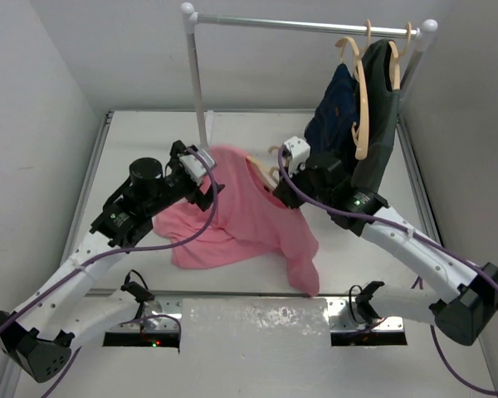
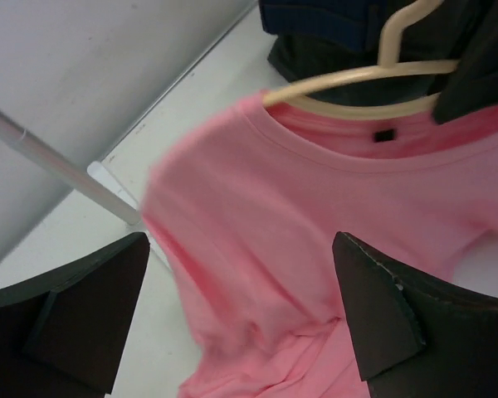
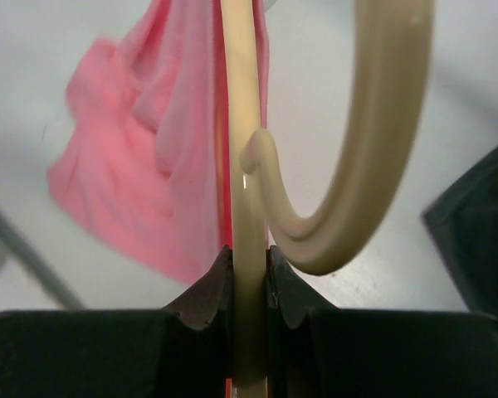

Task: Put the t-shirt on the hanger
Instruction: Place the hanger at the clothesline.

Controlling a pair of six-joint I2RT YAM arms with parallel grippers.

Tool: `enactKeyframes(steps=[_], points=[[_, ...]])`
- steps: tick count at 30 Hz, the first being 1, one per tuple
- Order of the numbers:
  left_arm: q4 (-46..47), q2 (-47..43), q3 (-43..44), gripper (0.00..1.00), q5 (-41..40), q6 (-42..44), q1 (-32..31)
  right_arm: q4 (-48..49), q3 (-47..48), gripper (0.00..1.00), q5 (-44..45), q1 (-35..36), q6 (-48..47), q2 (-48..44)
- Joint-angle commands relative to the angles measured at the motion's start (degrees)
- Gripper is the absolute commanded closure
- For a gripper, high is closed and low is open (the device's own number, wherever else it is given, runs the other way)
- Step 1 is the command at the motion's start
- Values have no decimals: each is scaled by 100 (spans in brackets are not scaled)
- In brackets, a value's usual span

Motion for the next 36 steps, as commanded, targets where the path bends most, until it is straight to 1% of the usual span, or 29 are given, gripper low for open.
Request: enactKeyframes(steps=[1, 2, 3, 4, 5, 6, 9, 10, 11, 12, 13, 17, 21, 23, 25, 29, 31, 34, 36], points=[[-76, -208, 195, 15, -483, -1349, 40, 1178, 658, 100, 2120, 247, 1619, 421], [-191, -235, 90, 20, -457, -1542, 31, 1275, 747, 100, 3090, 361, 1841, 545], [-314, -227, 28, 23, -404, -1578, -4, 1110, 1009, 100, 3674, 641, 2121, 676], [-567, -200, -25, 31, -343, -1579, -56, 1083, 1133, 100, 4054, 739, 2307, 834], [-674, -52, -60, 33, -377, -1596, -118, 1135, 1247, 100, 4554, 906, 2526, 1149], [-762, 71, -69, 33, -412, -1596, -179, 1109, 1379, 100, 4707, 959, 2720, 1326], [-869, 564, 132, 25, -237, -1465, -399, 951, 2099, 100, 4858, 986, 3178, 2135], [-686, 608, 176, 17, -202, -1395, -530, 846, 2562, 100, 4875, 986, 3248, 2354], [-580, 626, 212, 11, -193, -1203, -610, 541, 2811, 100, 4867, 986, 3493, 2574], [-448, 635, 229, 4, -201, -1079, -671, 433, 3004, 100, 4867, 986, 3608, 2933], [-186, 661, 195, 0, -288, -999, -759, 389, 3311, 100, 4771, 986, 3792, 3067], [264, 872, 36, 0, -561, -840, -769, 467, 3560, 100, 4577, 986, 4154, 3279], [651, 907, 1, 0, -465, -1034, -769, 336, 3683, 100, 4586, 986, 4233, 3341], [766, 995, -95, 0, -876, -1034, -769, 301, 3666, 100, 4533, 986, 4391, 3332], [827, 1135, -166, 0, -1333, -780, -769, 353, 3543, 100, 4410, 995, 4645, 3253], [1187, 1057, -491, 0, -1335, -314, -821, 581, 3244, 100, 4103, 995, 5077, 3113], [1486, 1083, -693, 0, -1614, 71, -892, 590, 3244, 100, 3918, 995, 5208, 3139], [1768, 1162, -886, 0, -2002, 424, -892, 573, 3244, 100, 3804, 1013, 5296, 3165], [1908, 1153, -966, 0, -2099, 653, -901, 608, 3148, 100, 3769, 1030, 5358, 3139]])
